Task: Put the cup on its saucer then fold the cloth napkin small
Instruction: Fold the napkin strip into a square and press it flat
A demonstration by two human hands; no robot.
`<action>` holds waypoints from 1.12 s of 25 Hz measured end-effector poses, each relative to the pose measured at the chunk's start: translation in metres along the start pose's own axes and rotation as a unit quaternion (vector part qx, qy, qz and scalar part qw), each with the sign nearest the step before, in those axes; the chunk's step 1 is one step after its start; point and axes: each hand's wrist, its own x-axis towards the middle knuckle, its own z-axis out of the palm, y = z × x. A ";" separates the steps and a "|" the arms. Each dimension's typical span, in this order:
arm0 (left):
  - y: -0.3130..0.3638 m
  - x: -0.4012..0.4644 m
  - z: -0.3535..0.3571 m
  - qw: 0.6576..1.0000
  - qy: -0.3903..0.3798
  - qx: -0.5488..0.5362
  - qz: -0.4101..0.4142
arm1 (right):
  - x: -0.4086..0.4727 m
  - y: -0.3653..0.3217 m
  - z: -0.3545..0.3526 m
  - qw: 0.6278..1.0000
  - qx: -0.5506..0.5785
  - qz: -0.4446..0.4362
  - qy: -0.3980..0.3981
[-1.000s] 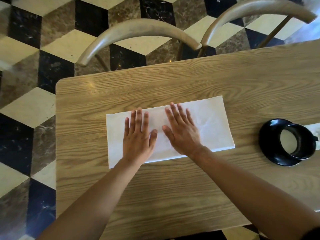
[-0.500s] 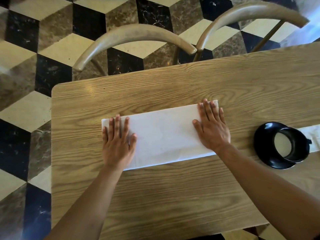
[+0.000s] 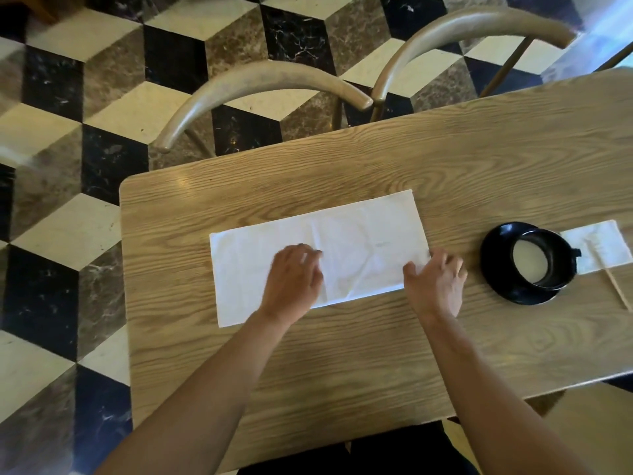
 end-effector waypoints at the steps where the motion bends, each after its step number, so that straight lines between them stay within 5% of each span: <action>1: 0.018 0.006 0.003 0.998 -0.043 -0.012 0.040 | -0.001 -0.002 -0.003 0.999 0.021 0.022 -0.022; 4: 0.067 0.027 0.015 0.982 -0.145 -0.022 0.119 | 0.001 -0.004 -0.006 0.994 0.069 0.055 -0.059; 8: 0.109 0.057 0.020 0.966 -0.232 -0.002 0.114 | 0.013 -0.003 -0.013 0.982 0.139 0.092 -0.094; 13: 0.138 0.106 0.005 0.937 -0.291 0.106 0.161 | 0.009 -0.001 -0.026 0.965 0.232 0.034 -0.118; 17: 0.140 0.142 -0.023 0.934 -0.219 0.233 0.163 | 0.002 -0.015 -0.046 0.950 0.272 -0.036 -0.149; 21: 0.112 0.160 -0.085 0.957 -0.104 0.244 0.117 | 0.008 -0.047 -0.079 0.932 0.304 -0.109 -0.164; 25: 0.069 0.150 -0.158 0.977 -0.033 0.200 0.071 | 0.008 -0.087 -0.111 0.912 0.321 -0.185 -0.176; 28: 0.047 0.132 -0.213 0.998 0.012 0.053 -0.020 | -0.004 -0.123 -0.135 0.887 0.375 -0.197 -0.186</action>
